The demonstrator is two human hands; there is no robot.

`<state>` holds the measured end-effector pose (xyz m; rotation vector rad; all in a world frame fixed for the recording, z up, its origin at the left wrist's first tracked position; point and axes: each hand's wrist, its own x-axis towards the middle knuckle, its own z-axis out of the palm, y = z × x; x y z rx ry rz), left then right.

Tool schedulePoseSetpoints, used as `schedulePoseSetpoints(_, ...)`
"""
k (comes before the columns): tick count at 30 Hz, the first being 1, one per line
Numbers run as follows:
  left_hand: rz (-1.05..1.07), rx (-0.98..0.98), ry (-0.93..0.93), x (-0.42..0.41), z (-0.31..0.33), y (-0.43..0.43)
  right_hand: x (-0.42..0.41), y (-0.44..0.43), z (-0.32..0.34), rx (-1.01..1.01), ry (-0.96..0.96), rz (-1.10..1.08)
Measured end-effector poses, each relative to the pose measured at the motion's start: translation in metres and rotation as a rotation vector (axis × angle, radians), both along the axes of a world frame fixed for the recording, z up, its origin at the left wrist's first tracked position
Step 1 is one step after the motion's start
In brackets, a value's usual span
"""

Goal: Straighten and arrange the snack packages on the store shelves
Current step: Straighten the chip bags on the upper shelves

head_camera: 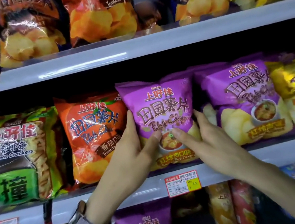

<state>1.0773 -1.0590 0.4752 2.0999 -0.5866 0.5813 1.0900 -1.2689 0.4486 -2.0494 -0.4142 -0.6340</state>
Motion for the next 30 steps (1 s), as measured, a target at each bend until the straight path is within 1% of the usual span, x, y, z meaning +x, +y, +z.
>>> schedulePoseSetpoints(3, 0.023, 0.025, -0.012, 0.0, -0.004, 0.003, 0.001, 0.0, 0.006, -0.02, 0.018, -0.007)
schedulePoseSetpoints(7, 0.026, 0.057, -0.074, -0.002, -0.007, 0.01, -0.003, 0.004, 0.004, -0.049, 0.011, -0.045)
schedulePoseSetpoints(11, 0.07, 0.123, -0.116, -0.006, -0.01, 0.013, -0.007, 0.003, 0.008, -0.139, 0.03, -0.086)
schedulePoseSetpoints(18, 0.178, 0.179, -0.096, -0.012, -0.015, 0.012, -0.007, -0.005, 0.007, -0.223, 0.04, -0.074)
schedulePoseSetpoints(23, 0.268, 0.206, -0.1, -0.021, -0.018, 0.008, -0.009, -0.008, 0.009, -0.345, 0.064, -0.063)
schedulePoseSetpoints(26, 0.308, 0.166, -0.079, -0.038, -0.017, 0.001, -0.015, -0.016, 0.011, -0.421, 0.084, -0.021)
schedulePoseSetpoints(30, 0.38, 0.205, -0.061, -0.057, -0.015, -0.009, -0.024, -0.028, 0.012, -0.442, 0.078, 0.03)
